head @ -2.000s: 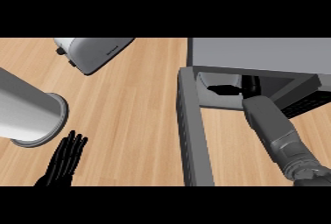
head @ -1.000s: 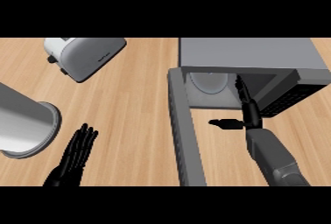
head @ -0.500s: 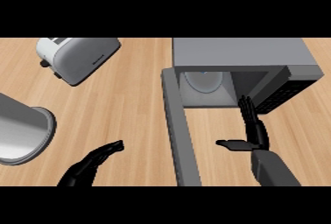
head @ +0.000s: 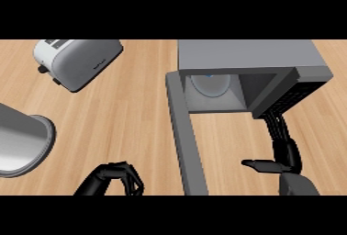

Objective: Pick up the milk, place it into the microwave and close the microwave

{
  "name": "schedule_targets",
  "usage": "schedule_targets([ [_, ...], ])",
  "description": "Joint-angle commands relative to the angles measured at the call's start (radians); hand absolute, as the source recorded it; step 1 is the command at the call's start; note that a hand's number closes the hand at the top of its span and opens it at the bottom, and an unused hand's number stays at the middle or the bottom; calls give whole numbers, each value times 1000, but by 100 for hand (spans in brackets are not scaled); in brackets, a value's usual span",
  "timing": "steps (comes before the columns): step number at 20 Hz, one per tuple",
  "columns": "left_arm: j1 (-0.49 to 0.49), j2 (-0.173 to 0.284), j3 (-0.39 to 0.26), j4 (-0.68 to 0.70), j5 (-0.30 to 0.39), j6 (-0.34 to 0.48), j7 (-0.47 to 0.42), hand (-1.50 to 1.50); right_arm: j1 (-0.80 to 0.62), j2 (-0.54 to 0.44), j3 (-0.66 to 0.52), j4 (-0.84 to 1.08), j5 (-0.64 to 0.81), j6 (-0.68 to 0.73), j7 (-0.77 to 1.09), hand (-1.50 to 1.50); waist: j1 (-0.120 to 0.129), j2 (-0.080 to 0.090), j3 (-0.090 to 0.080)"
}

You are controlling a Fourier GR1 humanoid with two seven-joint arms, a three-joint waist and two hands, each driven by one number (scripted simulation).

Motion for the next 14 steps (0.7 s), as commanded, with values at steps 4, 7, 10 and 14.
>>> schedule_targets([
  [4,-63,-6,-143,58,-167,-17,48,150,208,-30,40,-314,-69,122,72,-150,-1,0,-1],
  [7,-109,-76,-200,176,-186,-25,39,150,334,-23,63,-484,-98,131,107,-150,-10,1,-2],
  [10,-194,-185,-219,316,-213,10,11,150,384,-69,42,-650,-174,166,236,-150,-5,4,-2],
  [14,-266,-220,-250,394,-220,58,9,150,523,-96,13,-861,-259,204,309,-150,5,6,-1],
])
